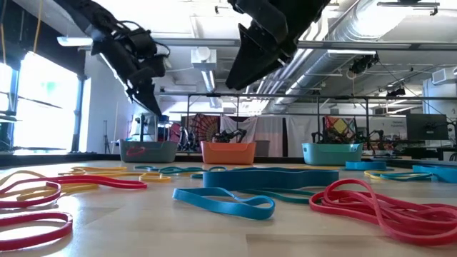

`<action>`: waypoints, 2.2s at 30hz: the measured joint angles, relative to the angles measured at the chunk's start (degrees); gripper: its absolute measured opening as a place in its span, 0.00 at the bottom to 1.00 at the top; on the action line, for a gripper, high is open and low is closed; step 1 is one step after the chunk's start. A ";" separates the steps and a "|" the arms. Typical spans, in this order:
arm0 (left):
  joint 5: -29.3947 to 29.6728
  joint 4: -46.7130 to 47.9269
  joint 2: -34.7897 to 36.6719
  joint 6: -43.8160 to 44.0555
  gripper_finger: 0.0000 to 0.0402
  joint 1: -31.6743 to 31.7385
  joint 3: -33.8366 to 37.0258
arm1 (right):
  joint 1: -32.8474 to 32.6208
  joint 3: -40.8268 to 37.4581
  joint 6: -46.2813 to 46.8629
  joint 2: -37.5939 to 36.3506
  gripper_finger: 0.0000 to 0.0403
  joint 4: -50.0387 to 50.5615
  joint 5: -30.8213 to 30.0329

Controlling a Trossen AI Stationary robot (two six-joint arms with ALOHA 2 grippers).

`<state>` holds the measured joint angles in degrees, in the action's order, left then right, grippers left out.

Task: Sort rubber bands into baskets
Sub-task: Put the red rubber band into the blue bin

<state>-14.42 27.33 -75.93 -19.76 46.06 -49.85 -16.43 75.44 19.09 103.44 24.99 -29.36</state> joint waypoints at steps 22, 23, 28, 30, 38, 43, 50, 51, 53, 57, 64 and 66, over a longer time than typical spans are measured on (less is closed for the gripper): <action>39.54 -20.50 4.40 25.83 0.00 -19.76 26.51 | 0.01 -4.09 -4.35 0.00 0.44 -6.63 -1.43; 40.03 -21.37 3.44 25.67 0.00 -19.72 26.61 | 0.04 -4.09 -4.56 0.00 0.44 -6.76 -1.44; 40.72 -25.63 -1.88 24.46 0.00 -18.72 26.54 | 0.07 -4.09 -4.57 0.00 0.44 -6.93 -1.42; 42.18 -27.47 -4.01 24.19 0.00 -18.16 26.54 | 0.07 -4.09 -4.52 0.00 0.44 -6.90 -1.42; 49.40 -29.04 -3.89 24.16 0.00 -18.29 26.54 | 0.07 -4.09 -4.55 0.00 0.44 -6.88 -1.66; 49.75 -29.02 -0.03 24.06 0.00 -19.46 26.52 | 0.07 -4.09 -4.55 0.00 0.44 -6.86 -2.12; 49.87 -32.12 3.13 20.60 0.00 -17.76 26.50 | 0.07 -4.09 -4.57 0.00 0.44 -6.86 -2.25; 49.01 -32.70 3.14 19.80 0.00 -17.31 26.50 | 0.07 -4.09 -4.57 0.00 0.44 -6.86 -2.30; 45.10 -33.26 3.14 17.83 0.00 -16.63 26.50 | 0.07 -4.09 -4.57 0.00 0.44 -6.86 -2.25; 40.50 -32.59 3.14 13.10 0.00 -18.08 26.50 | -0.07 -4.09 -4.61 0.00 0.44 -6.85 -2.04; 42.94 -28.63 3.09 10.62 0.15 -23.32 26.51 | -0.22 -4.09 -5.64 0.00 0.44 -6.84 -1.97; 48.37 -27.25 3.09 10.50 0.20 -24.35 26.52 | -0.22 -4.09 -5.93 0.00 0.44 -6.84 -1.92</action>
<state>33.95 0.08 -72.84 -9.26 21.71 -23.33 -16.64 71.35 13.16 103.44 18.15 -31.29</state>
